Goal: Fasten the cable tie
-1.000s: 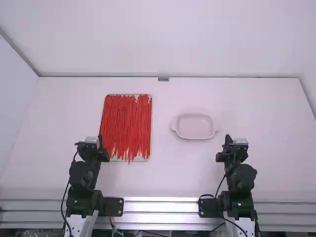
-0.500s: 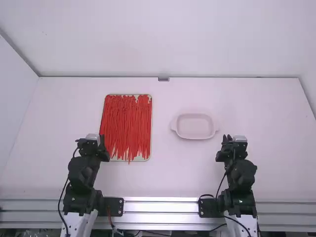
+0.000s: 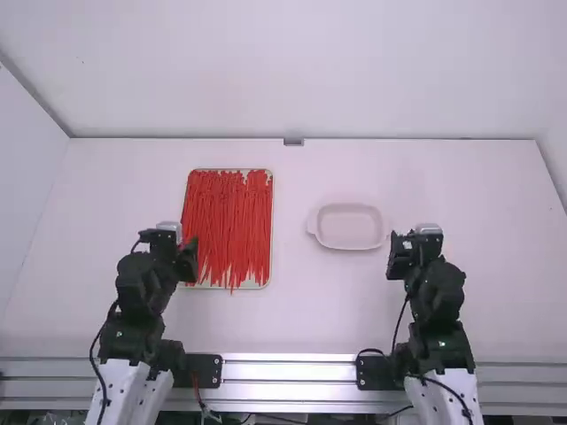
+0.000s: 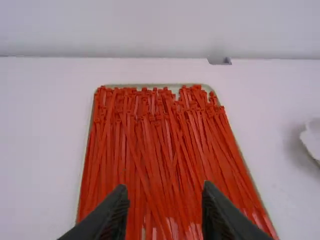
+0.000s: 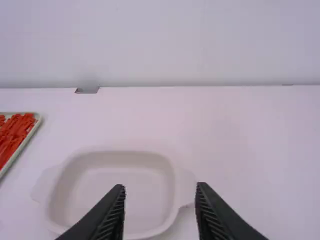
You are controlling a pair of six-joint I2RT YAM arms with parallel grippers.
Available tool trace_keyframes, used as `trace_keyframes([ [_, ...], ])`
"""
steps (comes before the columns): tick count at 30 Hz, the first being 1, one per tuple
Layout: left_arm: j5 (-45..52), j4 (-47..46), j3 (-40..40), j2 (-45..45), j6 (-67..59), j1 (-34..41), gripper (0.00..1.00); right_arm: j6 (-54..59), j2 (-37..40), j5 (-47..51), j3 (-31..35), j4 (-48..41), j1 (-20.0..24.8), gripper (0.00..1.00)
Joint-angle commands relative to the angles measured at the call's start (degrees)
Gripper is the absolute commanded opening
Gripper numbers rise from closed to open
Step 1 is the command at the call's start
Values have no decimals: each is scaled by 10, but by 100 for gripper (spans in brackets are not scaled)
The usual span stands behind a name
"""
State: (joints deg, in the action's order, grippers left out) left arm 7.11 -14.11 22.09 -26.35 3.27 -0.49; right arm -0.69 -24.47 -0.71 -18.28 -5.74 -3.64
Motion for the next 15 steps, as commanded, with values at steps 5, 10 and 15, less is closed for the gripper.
trace_keyframes([
  [5,3,-73,113,-79,26,5,53,-7,-72,0,-92,-31,-18,53],
  [10,17,-123,180,-146,35,6,63,-10,-133,-4,-145,-50,-28,63],
  [15,29,-159,234,-202,43,7,72,-7,-183,-4,-190,-68,-37,72],
])
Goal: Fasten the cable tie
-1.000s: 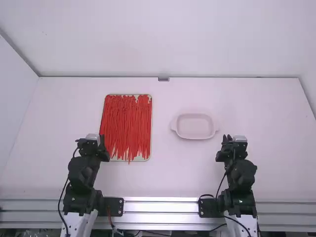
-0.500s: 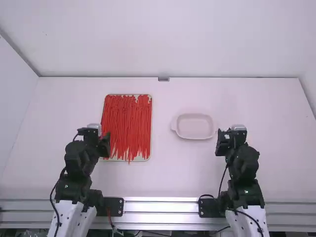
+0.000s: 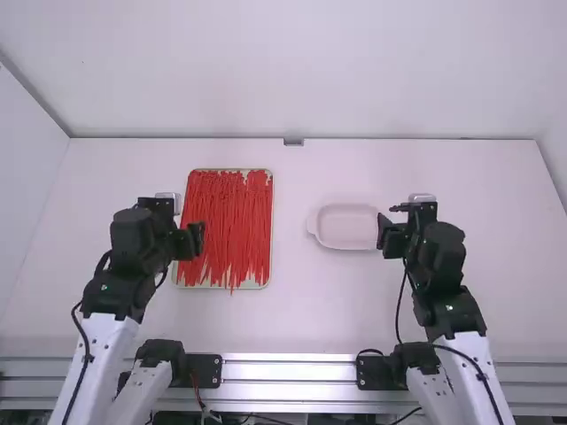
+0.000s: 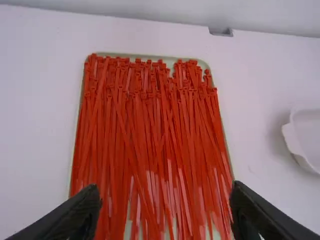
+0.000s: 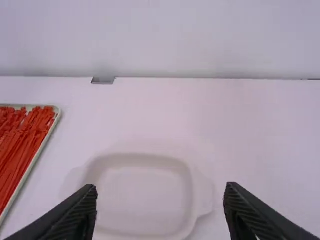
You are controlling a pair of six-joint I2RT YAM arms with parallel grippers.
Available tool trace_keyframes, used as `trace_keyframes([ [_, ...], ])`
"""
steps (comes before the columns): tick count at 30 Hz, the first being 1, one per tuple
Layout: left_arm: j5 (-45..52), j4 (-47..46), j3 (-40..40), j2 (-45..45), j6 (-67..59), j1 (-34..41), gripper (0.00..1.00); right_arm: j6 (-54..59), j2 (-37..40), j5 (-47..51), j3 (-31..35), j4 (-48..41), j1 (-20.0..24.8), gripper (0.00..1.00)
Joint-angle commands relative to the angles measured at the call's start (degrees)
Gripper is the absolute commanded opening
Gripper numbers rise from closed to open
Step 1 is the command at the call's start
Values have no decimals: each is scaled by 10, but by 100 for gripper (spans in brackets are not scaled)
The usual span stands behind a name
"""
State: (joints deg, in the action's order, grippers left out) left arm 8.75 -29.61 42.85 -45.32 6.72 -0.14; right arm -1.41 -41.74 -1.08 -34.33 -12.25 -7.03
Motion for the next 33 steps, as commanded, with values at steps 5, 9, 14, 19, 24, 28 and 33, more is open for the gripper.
trace_keyframes([
  [5,26,-43,85,-76,9,4,81,6,-66,2,-76,-23,-12,81],
  [9,33,-67,121,-120,13,4,87,6,-98,19,-104,-40,-18,87],
  [14,42,-92,160,-171,19,4,93,5,-133,24,-135,-55,-24,92],
  [19,47,-107,183,-197,22,5,96,4,-153,24,-152,-62,-28,96],
  [24,50,-114,198,-213,24,5,99,4,-166,26,-163,-66,-30,98],
  [28,51,-111,201,-216,25,5,99,4,-167,27,-164,-64,-30,98],
  [33,51,-104,201,-216,25,5,99,4,-167,27,-164,-61,-30,98],
])
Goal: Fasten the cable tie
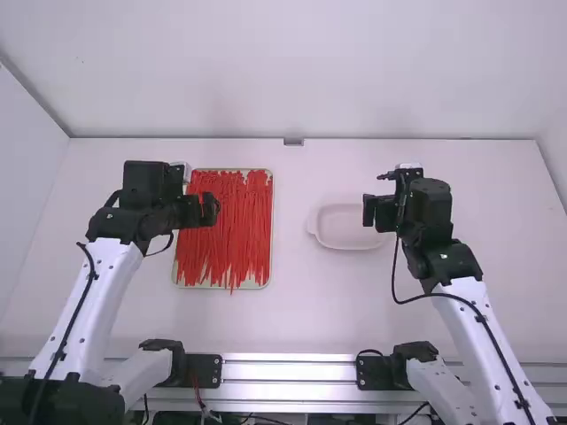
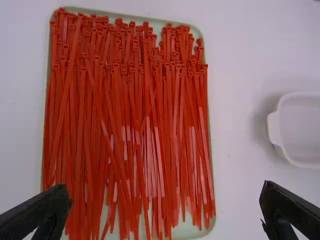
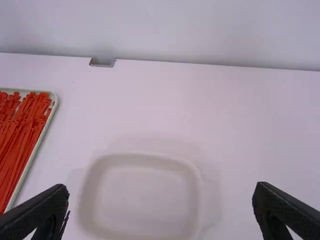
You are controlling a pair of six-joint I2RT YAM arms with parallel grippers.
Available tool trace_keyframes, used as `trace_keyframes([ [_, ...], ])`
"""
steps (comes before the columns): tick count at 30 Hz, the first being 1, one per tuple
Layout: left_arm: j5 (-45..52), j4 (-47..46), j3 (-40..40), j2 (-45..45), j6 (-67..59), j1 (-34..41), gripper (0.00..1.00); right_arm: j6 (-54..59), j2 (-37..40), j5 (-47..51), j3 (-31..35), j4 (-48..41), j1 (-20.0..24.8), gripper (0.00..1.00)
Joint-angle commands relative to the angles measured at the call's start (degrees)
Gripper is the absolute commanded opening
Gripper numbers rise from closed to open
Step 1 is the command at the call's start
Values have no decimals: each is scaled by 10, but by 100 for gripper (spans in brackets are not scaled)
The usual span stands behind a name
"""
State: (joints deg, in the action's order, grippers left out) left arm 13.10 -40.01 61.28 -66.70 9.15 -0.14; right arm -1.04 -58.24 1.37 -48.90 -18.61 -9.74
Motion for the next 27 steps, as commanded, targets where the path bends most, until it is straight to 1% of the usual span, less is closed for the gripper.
trace_keyframes([
  [1,7,2,17,-2,0,5,99,0,-2,2,-19,2,-3,98],
  [8,-56,28,18,-2,31,5,99,0,-2,2,-19,4,-3,98],
  [14,-71,38,29,-12,31,5,99,0,-2,2,-19,4,-3,98],
  [18,-72,17,68,-56,30,5,99,0,-2,2,-19,4,-3,98],
  [24,-72,-45,163,-162,17,5,99,0,-2,2,-19,4,-3,98],
  [25,-73,-62,189,-189,17,5,99,0,-2,2,-19,4,-3,98],
  [27,-79,-74,209,-211,17,5,99,0,-2,2,-19,4,-3,98],
])
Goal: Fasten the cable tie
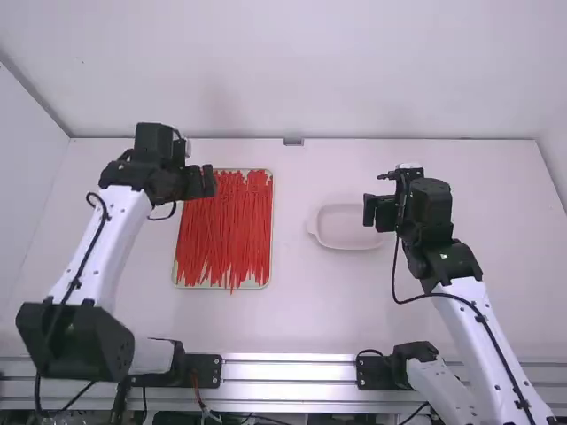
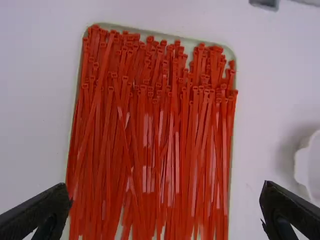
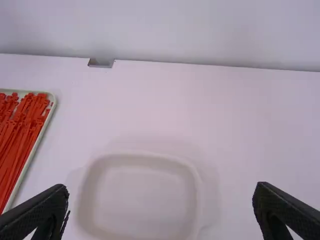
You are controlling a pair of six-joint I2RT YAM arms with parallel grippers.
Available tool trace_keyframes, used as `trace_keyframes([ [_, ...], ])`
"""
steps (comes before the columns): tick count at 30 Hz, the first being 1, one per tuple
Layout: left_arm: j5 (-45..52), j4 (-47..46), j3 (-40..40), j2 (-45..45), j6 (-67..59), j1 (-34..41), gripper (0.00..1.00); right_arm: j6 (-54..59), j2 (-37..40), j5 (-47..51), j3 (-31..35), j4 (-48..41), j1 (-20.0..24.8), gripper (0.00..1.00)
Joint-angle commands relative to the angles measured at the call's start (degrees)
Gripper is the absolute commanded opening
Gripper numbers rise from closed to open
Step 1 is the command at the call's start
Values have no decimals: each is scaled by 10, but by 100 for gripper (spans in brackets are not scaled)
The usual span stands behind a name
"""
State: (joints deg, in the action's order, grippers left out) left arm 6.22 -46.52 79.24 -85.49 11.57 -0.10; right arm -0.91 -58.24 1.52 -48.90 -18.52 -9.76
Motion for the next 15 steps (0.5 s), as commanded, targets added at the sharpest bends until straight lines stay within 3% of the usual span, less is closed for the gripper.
trace_keyframes([
  [1,-14,-18,49,-45,-7,4,99,-1,-2,1,-19,3,-3,98],
  [6,-12,-38,112,-133,-11,4,99,-1,-2,1,-19,3,-3,98],
  [15,-11,4,131,-209,-5,4,99,-7,-6,-1,-19,2,16,98],
])
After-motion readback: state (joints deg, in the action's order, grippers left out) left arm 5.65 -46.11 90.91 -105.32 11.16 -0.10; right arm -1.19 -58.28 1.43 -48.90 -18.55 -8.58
